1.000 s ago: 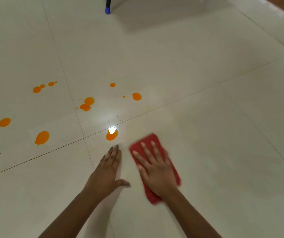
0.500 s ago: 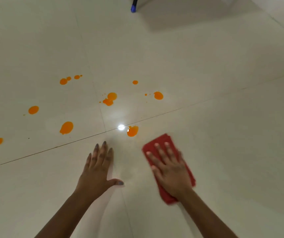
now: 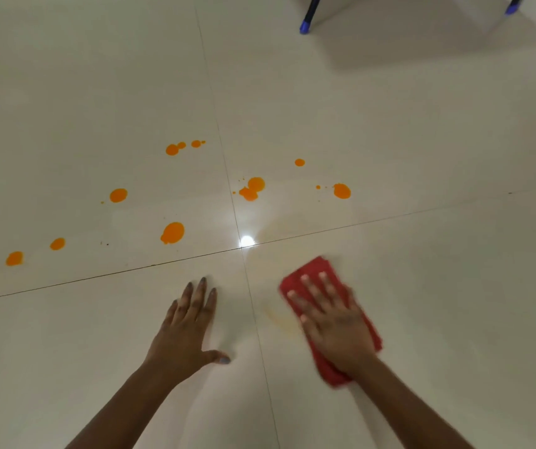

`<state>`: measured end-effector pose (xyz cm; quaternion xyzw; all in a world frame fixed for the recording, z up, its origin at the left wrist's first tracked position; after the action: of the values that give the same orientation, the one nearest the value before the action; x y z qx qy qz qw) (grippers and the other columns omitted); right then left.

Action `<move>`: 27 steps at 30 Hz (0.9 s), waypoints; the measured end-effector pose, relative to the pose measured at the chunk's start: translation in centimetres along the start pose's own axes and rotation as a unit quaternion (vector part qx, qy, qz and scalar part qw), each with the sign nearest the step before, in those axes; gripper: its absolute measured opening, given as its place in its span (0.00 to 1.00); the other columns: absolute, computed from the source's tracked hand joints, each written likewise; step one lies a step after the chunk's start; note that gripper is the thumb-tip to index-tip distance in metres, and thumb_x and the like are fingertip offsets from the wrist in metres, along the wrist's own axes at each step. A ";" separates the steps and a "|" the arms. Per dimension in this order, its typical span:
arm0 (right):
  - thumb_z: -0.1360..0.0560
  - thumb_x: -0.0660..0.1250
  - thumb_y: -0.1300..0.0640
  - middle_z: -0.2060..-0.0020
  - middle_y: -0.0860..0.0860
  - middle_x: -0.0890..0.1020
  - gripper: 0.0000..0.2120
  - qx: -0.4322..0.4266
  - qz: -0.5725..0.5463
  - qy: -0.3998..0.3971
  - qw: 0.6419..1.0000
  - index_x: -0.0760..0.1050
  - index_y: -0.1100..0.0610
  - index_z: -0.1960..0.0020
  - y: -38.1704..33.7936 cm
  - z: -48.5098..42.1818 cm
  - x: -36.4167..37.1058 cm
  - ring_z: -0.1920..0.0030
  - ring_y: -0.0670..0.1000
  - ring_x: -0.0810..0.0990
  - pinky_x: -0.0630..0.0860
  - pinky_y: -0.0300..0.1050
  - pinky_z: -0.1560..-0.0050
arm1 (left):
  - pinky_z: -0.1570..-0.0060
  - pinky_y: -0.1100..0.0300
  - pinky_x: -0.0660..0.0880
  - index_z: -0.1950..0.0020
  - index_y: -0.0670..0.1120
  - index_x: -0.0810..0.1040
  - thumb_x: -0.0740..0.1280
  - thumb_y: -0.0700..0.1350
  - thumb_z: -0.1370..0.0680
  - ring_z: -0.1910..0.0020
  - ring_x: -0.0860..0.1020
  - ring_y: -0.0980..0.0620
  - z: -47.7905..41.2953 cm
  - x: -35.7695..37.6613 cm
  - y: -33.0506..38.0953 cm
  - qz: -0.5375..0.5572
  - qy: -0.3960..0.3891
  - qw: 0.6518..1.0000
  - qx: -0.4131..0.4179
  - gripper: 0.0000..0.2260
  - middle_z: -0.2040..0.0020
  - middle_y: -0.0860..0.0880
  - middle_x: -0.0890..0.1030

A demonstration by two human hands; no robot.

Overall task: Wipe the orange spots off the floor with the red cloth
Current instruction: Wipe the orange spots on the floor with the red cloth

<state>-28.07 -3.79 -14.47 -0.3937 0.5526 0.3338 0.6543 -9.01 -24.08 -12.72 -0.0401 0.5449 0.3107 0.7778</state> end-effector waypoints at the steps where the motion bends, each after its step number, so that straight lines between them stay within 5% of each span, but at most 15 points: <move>1: 0.24 0.50 0.47 0.27 0.48 0.63 0.25 0.035 0.007 -0.002 0.999 0.56 0.41 0.27 1.7 -1.1 -0.3 0.27 0.55 0.58 0.58 0.62 0.32 | 0.28 0.50 0.38 0.28 0.46 0.33 0.62 0.71 0.37 0.28 0.29 0.48 0.1 0.2 -0.3 0.000 -0.009 1.000 0.005 0.54 0.28 0.48 0.29; 6: 0.21 0.45 0.46 0.24 0.48 0.48 0.24 0.135 -0.013 -0.040 0.990 0.47 0.42 0.25 -0.1 -12.8 -1.6 0.25 0.55 0.43 0.44 0.61 0.28 | 0.31 0.54 0.33 0.31 0.42 0.29 0.67 0.67 0.34 0.29 0.28 0.47 -0.3 -0.2 0.1 0.009 -0.016 1.000 -0.003 0.55 0.29 0.48 0.27; 10: 0.22 0.50 0.47 0.25 0.50 0.58 0.24 -0.055 -0.012 -0.024 0.998 0.56 0.43 0.26 -8.3 -8.7 0.2 0.25 0.58 0.52 0.52 0.65 0.30 | 0.29 0.54 0.37 0.29 0.42 0.30 0.66 0.69 0.35 0.28 0.31 0.49 1.9 -0.1 -0.5 0.023 0.027 0.998 -0.061 0.57 0.29 0.48 0.29; 13: 0.24 0.55 0.46 0.27 0.49 0.62 0.25 -0.120 -0.003 -0.013 0.993 0.58 0.41 0.28 -7.2 -0.3 0.9 0.26 0.56 0.57 0.55 0.62 0.32 | 0.28 0.50 0.42 0.26 0.42 0.38 0.68 0.70 0.40 0.28 0.33 0.49 3.5 0.5 -1.7 0.034 0.027 0.996 -0.084 0.59 0.27 0.47 0.34; 18: 0.23 0.49 0.47 0.27 0.52 0.64 0.24 0.018 0.031 0.008 0.999 0.60 0.45 0.27 0.1 -4.8 -0.4 0.27 0.58 0.59 0.61 0.65 0.33 | 0.30 0.53 0.37 0.28 0.42 0.32 0.68 0.69 0.37 0.30 0.29 0.48 3.1 0.5 -1.9 0.024 -0.007 0.996 -0.087 0.59 0.30 0.48 0.27; 21: 0.24 0.43 0.45 0.26 0.53 0.60 0.26 0.087 0.016 0.004 0.996 0.57 0.45 0.26 -3.3 -10.1 -0.4 0.26 0.61 0.56 0.55 0.66 0.31 | 0.28 0.52 0.39 0.28 0.41 0.30 0.66 0.69 0.35 0.28 0.30 0.46 3.1 -0.1 -1.4 0.009 -0.018 0.995 -0.102 0.58 0.31 0.47 0.26; 27: 0.23 0.55 0.45 0.26 0.50 0.60 0.26 -0.167 0.012 -0.001 0.986 0.56 0.42 0.26 -9.5 4.4 1.8 0.26 0.57 0.56 0.54 0.62 0.31 | 0.27 0.53 0.38 0.28 0.44 0.31 0.47 0.80 0.43 0.28 0.29 0.49 5.9 1.9 0.0 0.055 0.002 0.998 -0.043 0.58 0.28 0.48 0.28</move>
<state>-17.43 -4.35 -14.50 -0.4901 0.4933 0.4295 0.5761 -3.76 -20.85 -12.00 -0.0437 0.5343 0.3761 0.7557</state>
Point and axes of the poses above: each hand's wrist, its own z-axis away from the middle knuckle, its own x-axis out of the palm, y = z × x, the point moved 1 cm from there along -z, towards the middle knuckle
